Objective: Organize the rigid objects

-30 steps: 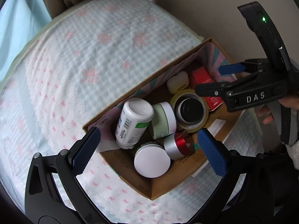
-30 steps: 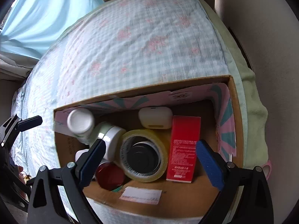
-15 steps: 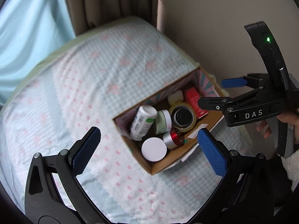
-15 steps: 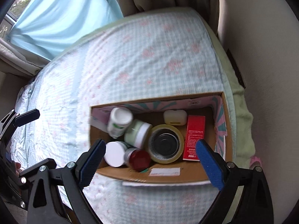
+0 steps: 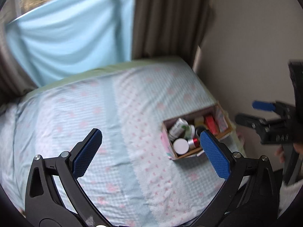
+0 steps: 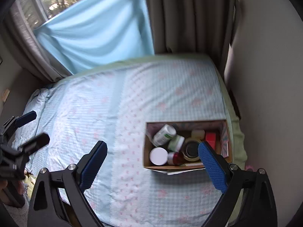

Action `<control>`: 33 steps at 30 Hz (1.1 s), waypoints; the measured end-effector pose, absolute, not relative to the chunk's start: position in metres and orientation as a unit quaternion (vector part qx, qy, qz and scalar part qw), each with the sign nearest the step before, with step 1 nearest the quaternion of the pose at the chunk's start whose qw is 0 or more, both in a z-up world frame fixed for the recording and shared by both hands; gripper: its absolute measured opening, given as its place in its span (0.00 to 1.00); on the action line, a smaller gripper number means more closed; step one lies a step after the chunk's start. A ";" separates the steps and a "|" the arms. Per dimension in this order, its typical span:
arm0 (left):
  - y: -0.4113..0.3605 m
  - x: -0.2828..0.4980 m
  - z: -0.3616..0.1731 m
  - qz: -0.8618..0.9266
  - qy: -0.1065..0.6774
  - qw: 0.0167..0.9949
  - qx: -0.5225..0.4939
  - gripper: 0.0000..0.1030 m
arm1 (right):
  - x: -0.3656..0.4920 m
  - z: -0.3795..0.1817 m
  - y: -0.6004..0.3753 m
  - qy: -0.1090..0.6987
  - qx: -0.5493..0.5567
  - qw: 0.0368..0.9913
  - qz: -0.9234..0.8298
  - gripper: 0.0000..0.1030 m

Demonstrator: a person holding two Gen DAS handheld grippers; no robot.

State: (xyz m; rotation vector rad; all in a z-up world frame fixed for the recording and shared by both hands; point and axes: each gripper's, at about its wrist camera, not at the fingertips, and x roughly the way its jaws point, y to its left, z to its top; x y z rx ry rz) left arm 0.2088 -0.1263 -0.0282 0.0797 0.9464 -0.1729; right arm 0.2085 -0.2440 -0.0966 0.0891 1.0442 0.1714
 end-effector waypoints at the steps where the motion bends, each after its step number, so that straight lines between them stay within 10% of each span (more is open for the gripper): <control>1: -0.116 0.201 -0.018 -0.074 0.446 0.892 0.026 1.00 | 0.200 -0.086 -0.234 0.487 0.035 0.869 0.083 0.93; 15: -0.065 0.079 0.048 0.019 0.305 0.952 0.022 1.00 | 0.105 -0.006 -0.164 0.333 -0.023 0.941 0.055 0.93; 33: -0.063 0.070 0.060 0.017 0.281 0.959 0.012 1.00 | 0.090 -0.003 -0.167 0.320 -0.009 0.946 0.043 0.93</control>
